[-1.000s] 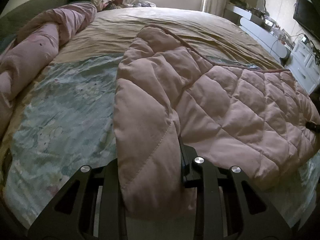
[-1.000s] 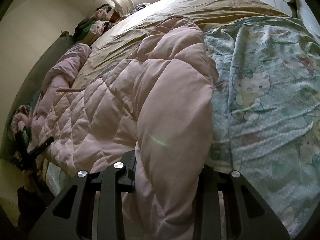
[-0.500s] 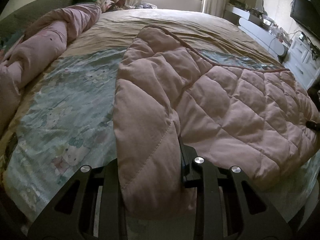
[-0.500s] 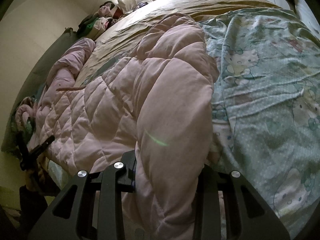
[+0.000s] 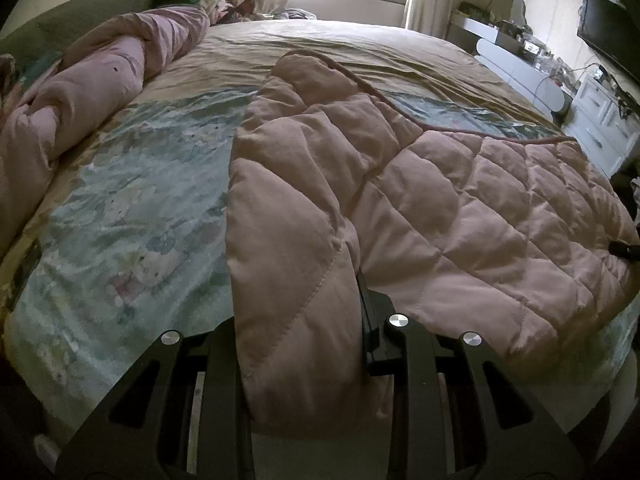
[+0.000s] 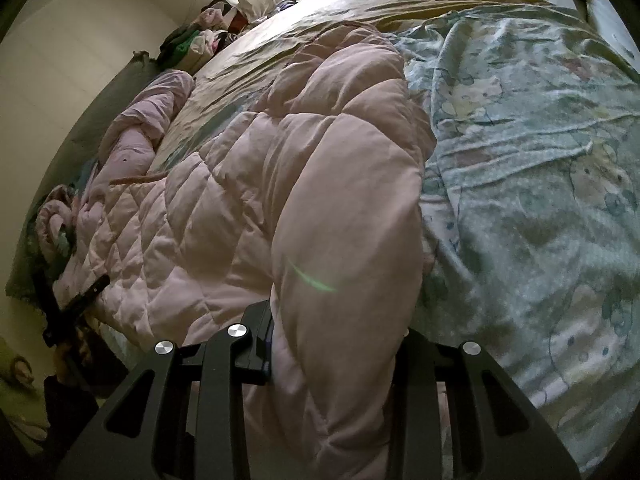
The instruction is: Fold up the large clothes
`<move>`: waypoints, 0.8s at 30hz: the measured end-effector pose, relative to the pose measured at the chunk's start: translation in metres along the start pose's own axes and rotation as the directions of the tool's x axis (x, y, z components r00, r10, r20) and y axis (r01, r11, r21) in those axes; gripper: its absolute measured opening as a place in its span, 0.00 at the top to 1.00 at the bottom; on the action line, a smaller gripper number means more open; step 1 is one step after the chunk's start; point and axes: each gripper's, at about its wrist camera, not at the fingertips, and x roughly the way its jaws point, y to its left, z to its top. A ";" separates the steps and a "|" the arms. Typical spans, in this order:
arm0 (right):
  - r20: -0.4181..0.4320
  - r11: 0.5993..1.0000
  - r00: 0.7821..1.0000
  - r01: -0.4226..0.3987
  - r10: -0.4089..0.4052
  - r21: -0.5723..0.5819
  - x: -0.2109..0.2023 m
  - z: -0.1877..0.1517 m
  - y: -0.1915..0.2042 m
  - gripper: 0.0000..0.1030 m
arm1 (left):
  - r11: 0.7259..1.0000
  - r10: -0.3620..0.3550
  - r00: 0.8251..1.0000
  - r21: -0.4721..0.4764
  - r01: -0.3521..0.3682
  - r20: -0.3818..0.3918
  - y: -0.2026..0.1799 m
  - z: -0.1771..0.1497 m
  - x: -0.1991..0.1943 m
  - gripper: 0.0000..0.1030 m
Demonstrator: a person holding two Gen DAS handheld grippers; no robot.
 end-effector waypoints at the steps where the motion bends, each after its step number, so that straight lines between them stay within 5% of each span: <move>1: -0.001 1.000 1.000 0.000 0.000 -0.001 -0.001 -0.002 0.000 0.70 | 1.000 0.002 1.000 -0.001 -0.002 0.002 -0.001 -0.005 -0.003 0.81; 4: -0.008 1.000 1.000 0.010 -0.010 0.004 0.001 -0.005 -0.003 0.70 | 1.000 0.018 1.000 0.001 -0.018 0.007 -0.004 -0.013 -0.004 0.80; 7: -0.013 0.999 0.999 0.039 -0.039 0.009 0.007 -0.005 -0.004 0.67 | 0.998 0.069 0.997 0.008 -0.069 0.024 -0.006 -0.017 0.001 0.68; 10: -0.002 0.998 0.998 0.055 -0.055 0.037 0.013 -0.010 -0.008 0.55 | 0.994 0.105 0.993 -0.013 -0.104 0.051 -0.002 -0.022 0.007 0.36; 11: -0.001 0.997 0.998 0.063 -0.063 0.044 0.016 -0.012 -0.009 0.47 | 0.993 0.117 0.991 -0.027 -0.116 0.058 0.001 -0.024 0.009 0.15; 12: 0.000 0.996 0.997 0.079 -0.079 0.045 0.017 -0.014 -0.010 0.41 | 0.991 0.129 0.989 -0.043 -0.126 0.078 0.003 -0.026 0.010 0.09; 14: 0.016 0.988 0.990 0.142 -0.143 0.057 0.015 -0.018 -0.011 0.08 | 0.993 0.114 0.989 -0.046 -0.110 0.095 0.003 -0.029 0.009 0.09; 21: 0.181 0.955 0.939 0.276 -0.293 0.111 -0.024 -0.026 -0.014 0.04 | 0.989 0.137 0.979 -0.080 -0.126 0.150 0.015 -0.028 -0.009 0.09; 24: 0.242 0.955 0.925 0.280 -0.294 0.094 -0.038 -0.029 -0.003 0.04 | 0.989 0.128 0.970 -0.098 -0.109 0.205 0.011 -0.026 -0.021 0.09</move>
